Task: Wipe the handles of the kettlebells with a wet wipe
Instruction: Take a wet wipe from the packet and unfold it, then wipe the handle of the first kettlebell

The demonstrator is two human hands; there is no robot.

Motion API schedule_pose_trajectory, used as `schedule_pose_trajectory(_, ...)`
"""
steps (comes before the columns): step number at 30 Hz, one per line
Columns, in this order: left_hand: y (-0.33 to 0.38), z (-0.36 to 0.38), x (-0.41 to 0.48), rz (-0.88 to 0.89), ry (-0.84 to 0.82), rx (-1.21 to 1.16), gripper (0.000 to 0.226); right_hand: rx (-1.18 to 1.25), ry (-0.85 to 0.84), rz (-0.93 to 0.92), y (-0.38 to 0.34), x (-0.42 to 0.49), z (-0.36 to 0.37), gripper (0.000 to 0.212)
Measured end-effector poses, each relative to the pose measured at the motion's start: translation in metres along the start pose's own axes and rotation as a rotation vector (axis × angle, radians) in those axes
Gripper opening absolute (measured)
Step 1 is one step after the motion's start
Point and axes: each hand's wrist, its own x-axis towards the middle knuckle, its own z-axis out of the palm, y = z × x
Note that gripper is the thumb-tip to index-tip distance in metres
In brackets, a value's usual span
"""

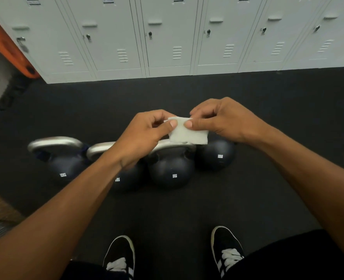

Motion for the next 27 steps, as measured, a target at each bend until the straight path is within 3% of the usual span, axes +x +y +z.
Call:
schedule_pose_trajectory(3, 0.01, 0.026, 0.011, -0.073, 0.0, -0.198, 0.017, 0.224, -0.017, 0.054, 0.005, -0.003, -0.02, 0.011)
schedule_pose_trajectory(6, 0.017, 0.052, 0.03, -0.082, 0.021, -0.252, 0.014, 0.359, -0.004, 0.059, 0.026, -0.001, -0.035, 0.016)
schedule_pose_trajectory(14, -0.01, 0.111, 0.095, -0.236, -0.044, -0.282, 0.014, 0.338, 0.136, 0.03, 0.135, 0.002, -0.031, 0.025)
schedule_pose_trajectory(20, -0.049, 0.151, 0.142, -0.275, -0.097, -0.075, 0.027, -0.301, 0.331, -0.088, 0.206, -0.007, 0.005, 0.062)
schedule_pose_trajectory(22, -0.059, 0.162, 0.15, -0.275, -0.085, -0.083, 0.028, -0.428, 0.424, -0.123, 0.222, -0.005, 0.015, 0.053)
schedule_pose_trajectory(27, -0.075, 0.178, 0.157, -0.274, -0.069, -0.124, 0.027, -0.446, 0.689, -0.224, 0.246, 0.001, 0.032, 0.03)
